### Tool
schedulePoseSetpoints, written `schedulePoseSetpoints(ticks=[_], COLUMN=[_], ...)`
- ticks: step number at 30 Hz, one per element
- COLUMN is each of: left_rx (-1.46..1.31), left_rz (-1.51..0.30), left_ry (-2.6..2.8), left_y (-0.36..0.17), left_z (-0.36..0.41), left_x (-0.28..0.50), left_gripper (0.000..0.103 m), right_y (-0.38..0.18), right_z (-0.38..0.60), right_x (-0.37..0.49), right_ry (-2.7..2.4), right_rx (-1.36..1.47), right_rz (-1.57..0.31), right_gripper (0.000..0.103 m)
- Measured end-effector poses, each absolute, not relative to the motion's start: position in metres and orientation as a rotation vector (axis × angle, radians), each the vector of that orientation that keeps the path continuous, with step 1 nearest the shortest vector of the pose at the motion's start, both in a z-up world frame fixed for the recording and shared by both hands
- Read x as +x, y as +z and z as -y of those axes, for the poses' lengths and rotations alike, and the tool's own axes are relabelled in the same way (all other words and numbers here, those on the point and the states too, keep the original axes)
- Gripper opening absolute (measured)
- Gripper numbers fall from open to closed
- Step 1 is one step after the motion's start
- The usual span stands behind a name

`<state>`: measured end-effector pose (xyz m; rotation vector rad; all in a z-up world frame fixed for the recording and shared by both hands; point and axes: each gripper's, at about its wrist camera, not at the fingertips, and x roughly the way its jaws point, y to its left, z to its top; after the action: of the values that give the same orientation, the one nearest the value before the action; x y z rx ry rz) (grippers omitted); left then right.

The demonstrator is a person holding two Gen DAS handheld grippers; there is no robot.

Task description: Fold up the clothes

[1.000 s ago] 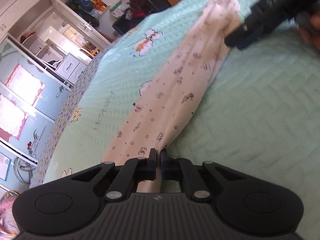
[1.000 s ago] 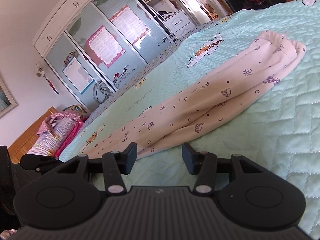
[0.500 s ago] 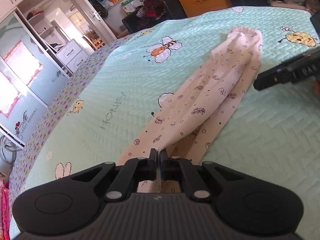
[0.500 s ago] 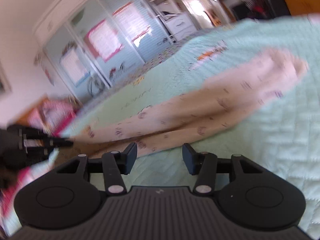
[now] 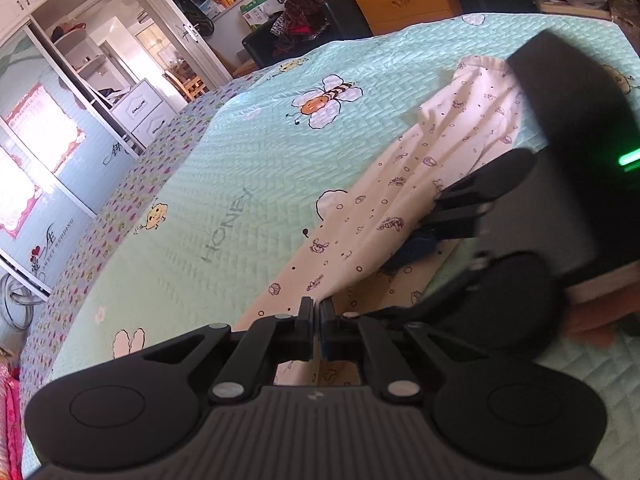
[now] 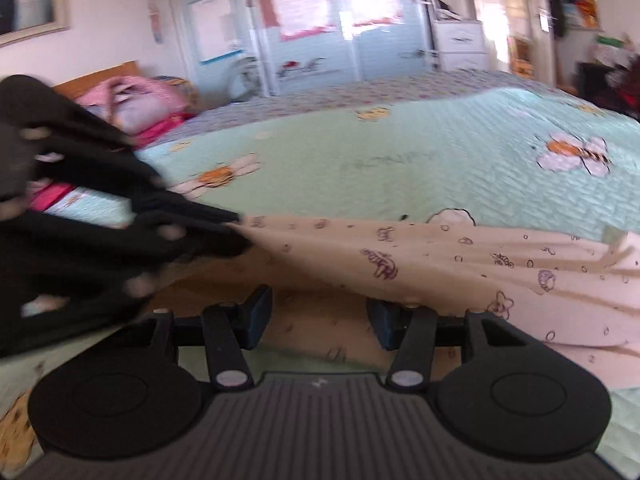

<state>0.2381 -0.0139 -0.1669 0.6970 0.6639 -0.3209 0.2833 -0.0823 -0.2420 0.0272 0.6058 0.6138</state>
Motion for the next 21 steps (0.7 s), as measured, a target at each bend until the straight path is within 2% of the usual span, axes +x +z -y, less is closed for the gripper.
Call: schedulePoseSetpoints(ticks=[3,7,10,14,18,21], left_rx=[0.686,0.659,0.646,0.629,0.608,0.617], left_rz=[-0.659,-0.654,-0.654,-0.660,-0.650,-0.638], left_ry=[-0.325,-0.336,-0.352,-0.345,-0.332,-0.343], left_y=[-0.167,-0.167,-0.170,-0.170,-0.162,-0.162], left_z=[0.012,0.008,0.010,0.010,0.006,0.007], left_x=[0.238,0.236,0.233,0.233,0.235,0.232], left_gripper=[0.002,0.002,0.003,0.004,0.004,0.004], right_y=[-0.246,-0.240,-0.231,-0.217,-0.234,-0.244], right_z=[0.085,0.115,0.140,0.150,0.148,0.157], right_x=[0.280,0.231,0.204,0.221,0.261,0.238], right_ry=[0.594,0.581,0.530,0.428,0.286,0.285], right_rx=[-0.021,-0.123,-0.084,-0.025,-0.056,-0.079], right_rz=[-0.677,-0.713,-0.660,-0.579,-0.665,-0.696], right_gripper=[0.059,0.060,0.060,0.067,0.067,0.067])
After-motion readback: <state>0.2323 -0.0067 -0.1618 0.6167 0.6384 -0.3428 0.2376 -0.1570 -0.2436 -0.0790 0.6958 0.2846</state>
